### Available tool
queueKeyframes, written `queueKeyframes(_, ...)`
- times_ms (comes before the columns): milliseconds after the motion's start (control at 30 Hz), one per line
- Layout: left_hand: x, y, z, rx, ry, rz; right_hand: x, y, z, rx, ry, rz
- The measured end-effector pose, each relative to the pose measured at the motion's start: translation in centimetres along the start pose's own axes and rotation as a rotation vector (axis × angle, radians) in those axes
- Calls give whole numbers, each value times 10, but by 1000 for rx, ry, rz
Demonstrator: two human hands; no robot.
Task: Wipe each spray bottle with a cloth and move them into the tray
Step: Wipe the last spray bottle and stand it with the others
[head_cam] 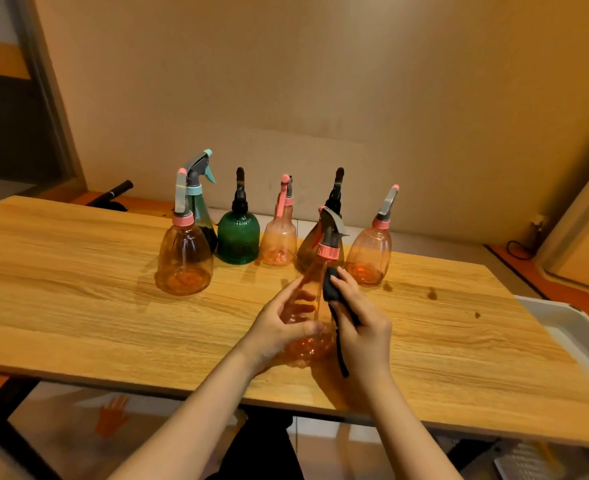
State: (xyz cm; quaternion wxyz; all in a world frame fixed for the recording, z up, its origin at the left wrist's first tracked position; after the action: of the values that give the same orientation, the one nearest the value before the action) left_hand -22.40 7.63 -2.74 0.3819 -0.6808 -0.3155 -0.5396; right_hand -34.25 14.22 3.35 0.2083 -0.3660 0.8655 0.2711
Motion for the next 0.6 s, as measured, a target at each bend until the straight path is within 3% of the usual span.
queueKeyframes(167,2,-2,0,-20,20,18,2,0,-17,-18,57,17)
queueKeyframes(400,-3,3,-1,-11,52,31,13,-1,-5,38,-19,-13)
queueKeyframes(600,-3,7,-5,56,52,148,17,-6,20,-27,-42,1)
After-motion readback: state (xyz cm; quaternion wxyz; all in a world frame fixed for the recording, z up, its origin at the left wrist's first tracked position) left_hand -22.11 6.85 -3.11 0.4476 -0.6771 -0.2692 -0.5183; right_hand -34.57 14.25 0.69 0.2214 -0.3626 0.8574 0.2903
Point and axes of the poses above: each hand's wrist, its own z-axis away from the middle knuckle, its own y-axis out of the back of the hand, x = y × z, the point moved 6 cm from there along -z, towards the middle knuckle, and after that the axes turned 2 degrees about z, right-handed, at the moved point
